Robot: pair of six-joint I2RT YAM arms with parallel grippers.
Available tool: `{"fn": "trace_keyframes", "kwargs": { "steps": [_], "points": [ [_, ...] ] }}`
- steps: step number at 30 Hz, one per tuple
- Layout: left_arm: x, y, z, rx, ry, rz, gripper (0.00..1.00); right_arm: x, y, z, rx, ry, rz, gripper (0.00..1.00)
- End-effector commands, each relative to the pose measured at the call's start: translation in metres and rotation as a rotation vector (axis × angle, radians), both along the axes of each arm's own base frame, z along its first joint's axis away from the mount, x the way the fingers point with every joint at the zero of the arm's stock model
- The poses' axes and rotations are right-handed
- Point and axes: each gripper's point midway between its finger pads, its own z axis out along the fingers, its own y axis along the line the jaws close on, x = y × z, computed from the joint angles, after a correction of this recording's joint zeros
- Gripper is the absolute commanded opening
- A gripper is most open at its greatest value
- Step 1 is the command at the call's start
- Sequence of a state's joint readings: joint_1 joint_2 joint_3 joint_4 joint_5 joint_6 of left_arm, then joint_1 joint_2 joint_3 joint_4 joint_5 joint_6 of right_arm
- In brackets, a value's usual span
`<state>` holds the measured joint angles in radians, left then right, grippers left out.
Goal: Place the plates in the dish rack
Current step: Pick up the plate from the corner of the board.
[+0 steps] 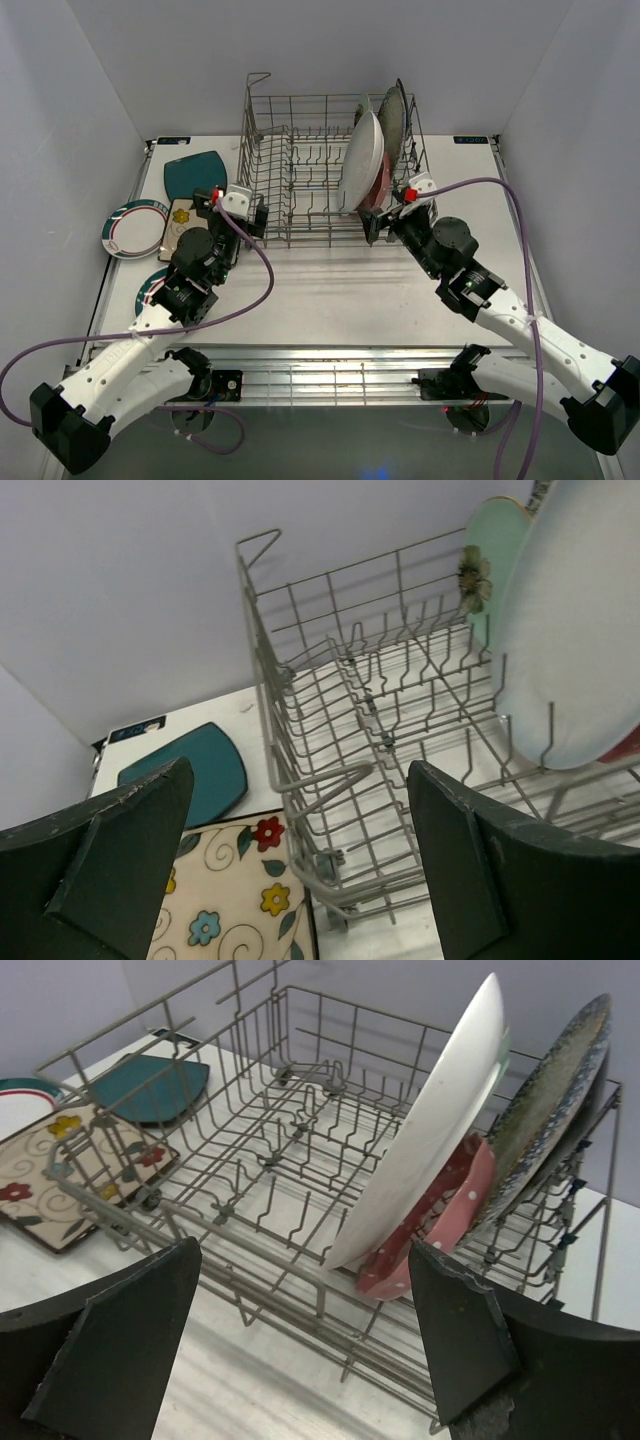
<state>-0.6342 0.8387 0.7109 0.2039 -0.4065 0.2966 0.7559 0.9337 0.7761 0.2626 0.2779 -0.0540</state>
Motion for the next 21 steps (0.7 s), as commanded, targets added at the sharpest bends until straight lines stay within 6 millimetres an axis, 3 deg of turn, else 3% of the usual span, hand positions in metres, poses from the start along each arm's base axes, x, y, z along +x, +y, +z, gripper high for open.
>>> {"fn": "trace_keyframes", "kwargs": {
  "steps": [1,6,9,11,12,20,21],
  "points": [
    [-0.001,0.028,0.006,-0.058,-0.035,0.087,0.98,-0.02,0.01,0.011,0.085,-0.037,0.108,0.9],
    [0.007,0.044,-0.008,-0.036,-0.021,0.124,0.98,-0.037,0.012,-0.008,0.111,-0.001,0.18,0.9],
    [0.021,0.066,-0.019,-0.038,-0.005,0.186,0.98,-0.043,0.013,-0.019,0.117,0.021,0.203,0.9],
    [0.032,0.07,-0.029,-0.046,0.03,0.174,0.98,-0.045,0.014,-0.025,0.116,0.033,0.213,0.9],
    [0.038,0.087,-0.032,-0.075,0.046,0.21,0.98,-0.045,0.015,-0.026,0.119,0.035,0.214,0.9],
    [0.065,0.131,-0.06,-0.176,0.175,0.225,0.98,-0.049,0.024,-0.032,0.114,0.054,0.265,0.9],
    [0.07,0.148,-0.068,-0.198,0.206,0.227,0.98,-0.049,0.025,-0.034,0.112,0.057,0.268,0.9]
  ]
}}
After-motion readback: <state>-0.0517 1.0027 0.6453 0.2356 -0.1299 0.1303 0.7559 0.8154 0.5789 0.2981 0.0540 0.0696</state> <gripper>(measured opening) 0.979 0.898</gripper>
